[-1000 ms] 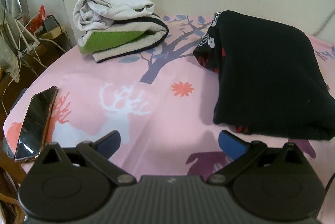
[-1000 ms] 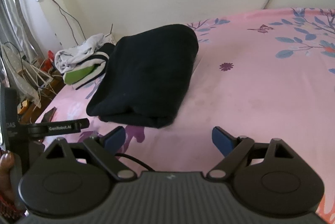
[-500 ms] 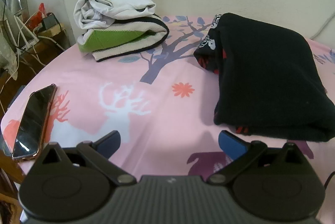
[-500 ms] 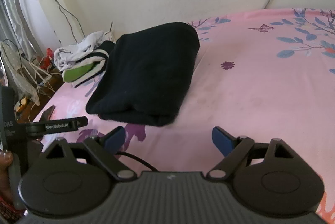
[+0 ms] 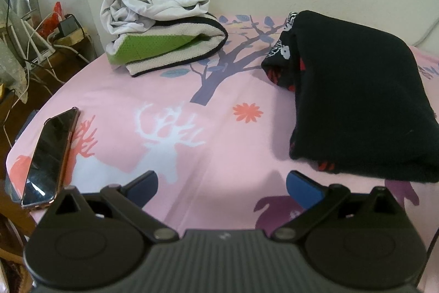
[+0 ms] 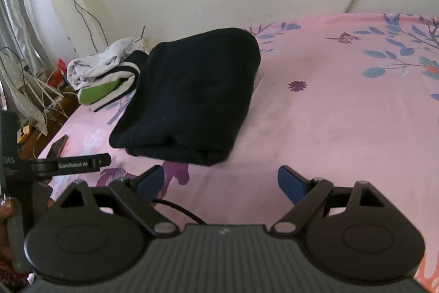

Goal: Fold small clothes

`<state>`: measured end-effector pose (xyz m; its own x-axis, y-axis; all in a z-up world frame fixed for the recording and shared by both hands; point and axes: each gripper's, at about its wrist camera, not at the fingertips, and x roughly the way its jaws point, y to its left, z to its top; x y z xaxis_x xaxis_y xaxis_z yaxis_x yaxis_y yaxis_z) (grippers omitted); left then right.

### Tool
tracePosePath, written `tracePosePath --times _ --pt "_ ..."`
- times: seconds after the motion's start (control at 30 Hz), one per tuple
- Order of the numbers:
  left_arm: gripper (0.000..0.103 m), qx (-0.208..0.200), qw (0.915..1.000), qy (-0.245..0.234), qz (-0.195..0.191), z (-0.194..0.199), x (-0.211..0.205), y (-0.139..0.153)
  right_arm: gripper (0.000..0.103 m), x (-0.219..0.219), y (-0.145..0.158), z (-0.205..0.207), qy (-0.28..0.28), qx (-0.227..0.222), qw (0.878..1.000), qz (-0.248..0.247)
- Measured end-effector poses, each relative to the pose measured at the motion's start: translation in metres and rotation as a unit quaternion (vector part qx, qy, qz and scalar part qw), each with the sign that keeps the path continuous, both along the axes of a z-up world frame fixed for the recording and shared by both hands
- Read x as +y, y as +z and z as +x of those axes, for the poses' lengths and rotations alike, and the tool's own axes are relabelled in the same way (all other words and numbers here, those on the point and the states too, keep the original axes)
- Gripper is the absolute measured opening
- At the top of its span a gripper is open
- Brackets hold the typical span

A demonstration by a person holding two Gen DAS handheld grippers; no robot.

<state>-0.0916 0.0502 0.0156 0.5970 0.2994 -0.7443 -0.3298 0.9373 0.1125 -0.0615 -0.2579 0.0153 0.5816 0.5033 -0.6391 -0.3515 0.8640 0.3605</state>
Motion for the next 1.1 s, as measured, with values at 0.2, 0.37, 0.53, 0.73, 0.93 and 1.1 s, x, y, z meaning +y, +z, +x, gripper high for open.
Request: tracePosePath --times 0.2,0.37,0.53,0.73,0.93,1.1 --pt "0.103 0.009 0.9999 0.0 -0.011 0.0018 0.0028 -0.0035 0.081 -0.0014 -0.0028 0.0015 -0.002 0.01 1.0 -0.001" --pt "0.103 0.018 0.9996 0.003 -0.023 0.0028 0.0051 -0.0068 0.081 -0.0012 -0.0062 0.0028 -0.006 0.02 1.0 -0.006" --pt "0.103 0.018 0.9994 0.006 -0.028 0.0025 0.0062 -0.0073 0.081 0.0012 -0.0065 0.0008 -0.008 0.018 1.0 -0.01" --pt "0.103 0.017 0.9994 0.007 -0.03 0.0018 0.0066 -0.0076 0.081 0.0027 -0.0074 -0.0015 -0.015 0.015 1.0 -0.01" --pt "0.103 0.015 0.9992 0.008 -0.036 0.0009 0.0084 -0.0082 0.081 0.0029 -0.0079 -0.0033 -0.019 0.012 1.0 -0.011" --pt "0.103 0.014 0.9992 0.008 -0.036 0.0006 0.0083 -0.0084 0.081 0.0037 -0.0084 -0.0052 -0.02 0.009 1.0 -0.012"
